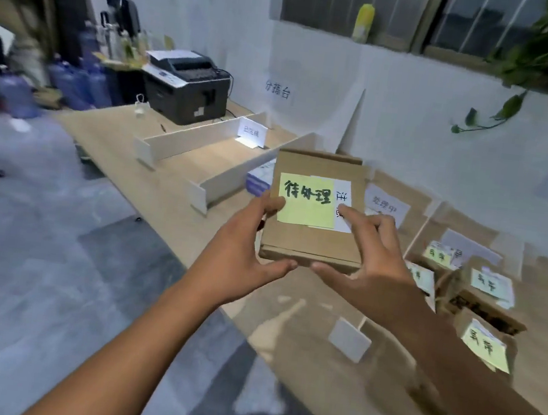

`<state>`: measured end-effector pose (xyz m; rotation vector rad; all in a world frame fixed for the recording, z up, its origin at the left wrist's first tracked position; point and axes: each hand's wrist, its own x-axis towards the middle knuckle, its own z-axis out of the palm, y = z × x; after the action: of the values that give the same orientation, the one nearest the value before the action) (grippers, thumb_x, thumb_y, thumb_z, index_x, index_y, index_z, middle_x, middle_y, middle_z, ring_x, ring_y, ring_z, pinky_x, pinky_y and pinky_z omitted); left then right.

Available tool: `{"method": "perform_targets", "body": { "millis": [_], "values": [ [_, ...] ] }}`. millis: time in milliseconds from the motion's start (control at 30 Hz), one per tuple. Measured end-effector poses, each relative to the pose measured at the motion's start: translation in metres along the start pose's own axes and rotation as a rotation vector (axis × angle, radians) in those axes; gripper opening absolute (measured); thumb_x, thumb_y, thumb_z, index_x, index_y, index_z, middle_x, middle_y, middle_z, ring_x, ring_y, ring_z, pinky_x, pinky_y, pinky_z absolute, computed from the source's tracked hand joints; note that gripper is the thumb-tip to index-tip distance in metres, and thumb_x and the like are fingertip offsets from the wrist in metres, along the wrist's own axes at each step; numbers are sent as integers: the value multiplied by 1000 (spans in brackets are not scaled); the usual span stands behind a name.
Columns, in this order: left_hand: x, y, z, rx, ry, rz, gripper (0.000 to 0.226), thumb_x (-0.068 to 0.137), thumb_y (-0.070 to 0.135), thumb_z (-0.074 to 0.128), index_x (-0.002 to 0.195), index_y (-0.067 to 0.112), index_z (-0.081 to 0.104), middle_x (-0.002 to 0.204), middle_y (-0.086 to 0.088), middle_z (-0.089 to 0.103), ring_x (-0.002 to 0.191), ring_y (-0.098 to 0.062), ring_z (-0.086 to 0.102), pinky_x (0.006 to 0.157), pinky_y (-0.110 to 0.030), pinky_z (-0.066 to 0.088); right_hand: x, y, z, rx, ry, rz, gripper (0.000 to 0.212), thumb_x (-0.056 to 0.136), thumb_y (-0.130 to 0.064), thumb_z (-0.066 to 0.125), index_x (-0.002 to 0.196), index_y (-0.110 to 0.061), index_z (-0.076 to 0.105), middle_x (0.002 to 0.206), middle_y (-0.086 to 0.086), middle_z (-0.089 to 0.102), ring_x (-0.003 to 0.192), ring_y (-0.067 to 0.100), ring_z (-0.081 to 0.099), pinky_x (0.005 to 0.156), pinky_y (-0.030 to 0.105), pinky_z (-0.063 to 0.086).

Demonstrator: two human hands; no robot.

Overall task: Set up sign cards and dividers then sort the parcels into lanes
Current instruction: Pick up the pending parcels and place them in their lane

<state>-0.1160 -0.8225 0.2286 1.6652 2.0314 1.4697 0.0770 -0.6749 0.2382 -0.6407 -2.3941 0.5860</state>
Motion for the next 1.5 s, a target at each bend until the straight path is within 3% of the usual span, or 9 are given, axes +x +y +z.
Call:
{"method": "perform_targets", "body": {
  "millis": [100,233,333,433,533,700,1000,1233,1500],
  "values": [
    [1,-40,-37,0,29,-51,79,73,48,84,138,43,39,136,35,50,123,10,53,97,-9,44,34,-19,47,3,6,-74,90,70,-60,79,149,-35,43,123,-3,38,120,11,45,103,25,41],
    [28,-97,-80,40,50,-52,80,76,37,88,134,50,35,124,59,36,113,30,43,86,5,34,95,-31,105,19,-61,-58,90,69,-64,76,148,-47,37,123,-7,35,121,11,43,97,22,40],
    [62,-148,-107,60,38,-51,78,78,28,88,139,37,40,135,45,41,120,23,46,96,0,36,145,-29,154,47,-59,-59,88,69,-65,75,147,-48,36,125,-13,31,122,3,40,92,5,32],
    [101,-205,-131,88,6,-83,76,78,25,89,139,23,45,136,39,39,118,13,50,96,-1,37,200,-25,200,61,-66,-41,89,69,-71,72,147,-49,35,126,-13,30,125,4,41,94,9,35],
    [137,-255,-159,161,-34,-119,82,75,32,90,140,31,40,132,46,35,112,23,45,87,4,35,250,-30,241,85,-88,8,90,68,-73,68,147,-49,34,127,-12,31,126,7,40,97,18,40],
    [203,-321,-184,146,-126,-87,84,75,37,89,137,48,33,137,52,30,116,18,46,87,1,38,311,-27,290,124,-46,98,88,75,-58,78,150,-44,36,126,-12,31,121,-6,37,94,-2,31],
    [315,-419,-160,47,-317,-27,89,73,55,83,144,47,30,149,36,32,125,7,45,95,-13,43,386,15,331,-31,-13,340,92,73,-69,67,152,-48,25,127,-11,28,117,4,43,93,21,47],
    [419,-484,-125,-41,-545,113,86,76,37,87,143,38,32,154,16,30,131,11,34,92,5,33,443,62,365,-81,58,592,92,71,-72,64,151,-52,24,127,-10,30,118,10,46,100,28,47],
    [526,-557,-17,44,-691,0,90,81,19,84,151,12,29,159,-5,28,142,-22,40,107,-36,47,522,200,408,-330,-49,756,87,80,-71,61,153,-47,20,140,0,35,130,22,26,105,37,25]
  ]
}}
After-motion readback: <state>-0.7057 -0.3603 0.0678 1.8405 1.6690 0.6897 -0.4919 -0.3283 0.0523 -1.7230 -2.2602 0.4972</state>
